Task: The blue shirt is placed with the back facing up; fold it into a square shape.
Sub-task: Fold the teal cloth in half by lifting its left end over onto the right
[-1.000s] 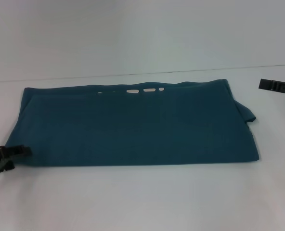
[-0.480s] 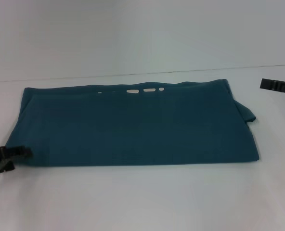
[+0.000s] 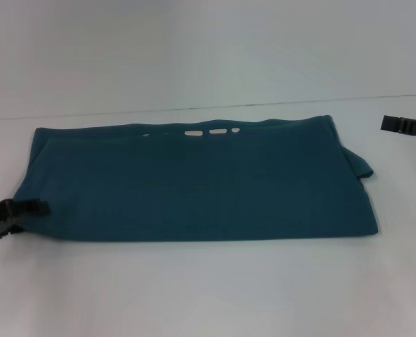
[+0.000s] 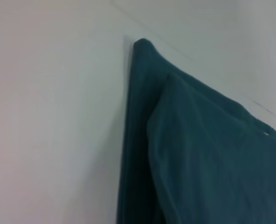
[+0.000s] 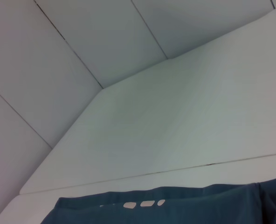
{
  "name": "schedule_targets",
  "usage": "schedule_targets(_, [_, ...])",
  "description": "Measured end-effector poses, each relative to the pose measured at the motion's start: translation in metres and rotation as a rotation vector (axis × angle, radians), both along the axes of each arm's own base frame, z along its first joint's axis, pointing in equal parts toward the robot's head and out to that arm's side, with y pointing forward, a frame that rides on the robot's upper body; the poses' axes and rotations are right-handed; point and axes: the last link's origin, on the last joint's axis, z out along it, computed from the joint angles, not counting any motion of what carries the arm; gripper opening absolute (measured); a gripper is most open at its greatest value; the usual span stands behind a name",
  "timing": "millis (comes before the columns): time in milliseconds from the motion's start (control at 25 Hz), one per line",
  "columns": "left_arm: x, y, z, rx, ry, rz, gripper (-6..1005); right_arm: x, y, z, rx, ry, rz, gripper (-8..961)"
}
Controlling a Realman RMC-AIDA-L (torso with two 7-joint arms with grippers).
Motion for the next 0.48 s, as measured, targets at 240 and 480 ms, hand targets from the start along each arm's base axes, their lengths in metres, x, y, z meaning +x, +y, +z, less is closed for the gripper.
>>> schedule_targets(240, [0.0079,0.0076,-0.0015,-0.002,0.012,-0.029,682,-0.0002,-0.0003,-0.0011,-0.001,0.003,-0.001,751])
schedule_targets(480, [0.0092,0.0083,-0.0029,-0.006,0.015,-0.034,675,-0.0002,-0.0003,-0.0015,-0.001,0.004,-0.002,751])
